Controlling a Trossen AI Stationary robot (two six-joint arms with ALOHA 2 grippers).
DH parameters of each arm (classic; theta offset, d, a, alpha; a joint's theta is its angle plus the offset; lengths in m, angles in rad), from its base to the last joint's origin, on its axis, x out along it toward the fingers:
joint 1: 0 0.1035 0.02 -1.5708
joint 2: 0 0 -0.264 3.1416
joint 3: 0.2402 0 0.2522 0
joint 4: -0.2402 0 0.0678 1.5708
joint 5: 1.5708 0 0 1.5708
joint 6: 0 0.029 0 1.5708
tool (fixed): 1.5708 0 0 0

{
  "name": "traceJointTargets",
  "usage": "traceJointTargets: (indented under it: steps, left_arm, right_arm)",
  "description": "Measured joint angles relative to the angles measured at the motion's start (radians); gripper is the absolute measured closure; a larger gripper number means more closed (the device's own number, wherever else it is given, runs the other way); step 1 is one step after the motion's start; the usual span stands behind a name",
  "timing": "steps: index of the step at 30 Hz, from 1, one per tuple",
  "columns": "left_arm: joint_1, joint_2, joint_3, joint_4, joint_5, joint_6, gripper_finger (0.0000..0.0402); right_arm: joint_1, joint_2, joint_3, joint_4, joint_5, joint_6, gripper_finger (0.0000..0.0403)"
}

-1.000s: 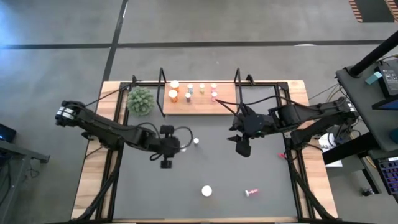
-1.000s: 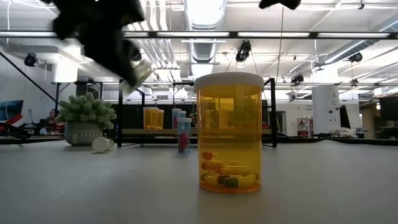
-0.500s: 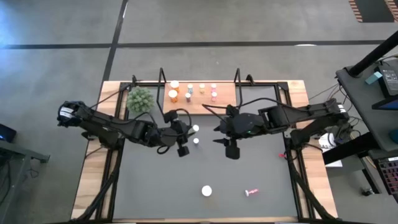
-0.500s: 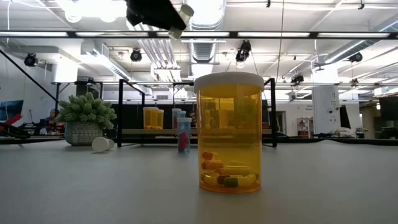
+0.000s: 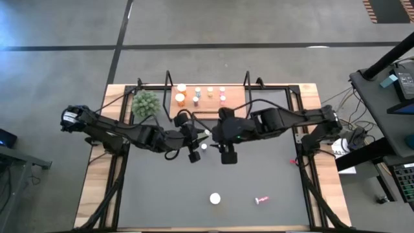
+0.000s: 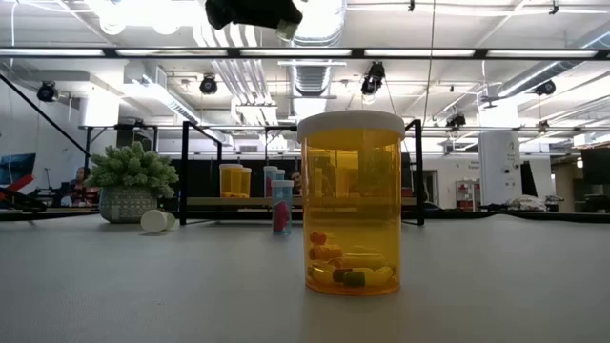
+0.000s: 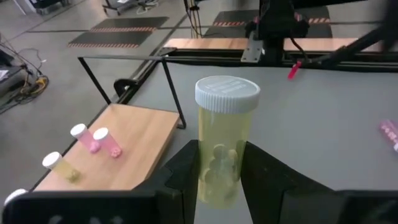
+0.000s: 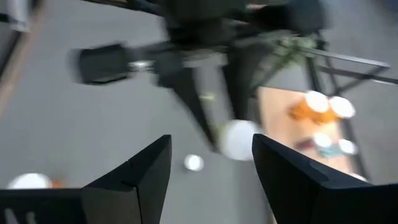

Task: Pick and place medicine bottles onto shelf by color
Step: Put the bottom yellow pill bottle on the shelf aligned with the other yellow pill bottle

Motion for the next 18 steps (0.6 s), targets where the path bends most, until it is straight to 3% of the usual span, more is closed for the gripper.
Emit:
traceJointTargets:
  steps: [3, 18]
  left_arm:
    - [-0.007, 0.0, -0.001, 0.004, 0.002, 0.006, 0.0318]
    - [-0.005, -0.002, 0.0, 0.013, -0.005, 0.018, 0.0318]
  right_arm:
    - [-0.022, 0.018, 0.037, -0.044, 0.041, -0.009, 0.0188]
    - [-0.071, 0.061, 0.015, -0.03, -0.056, -0.008, 0.0188]
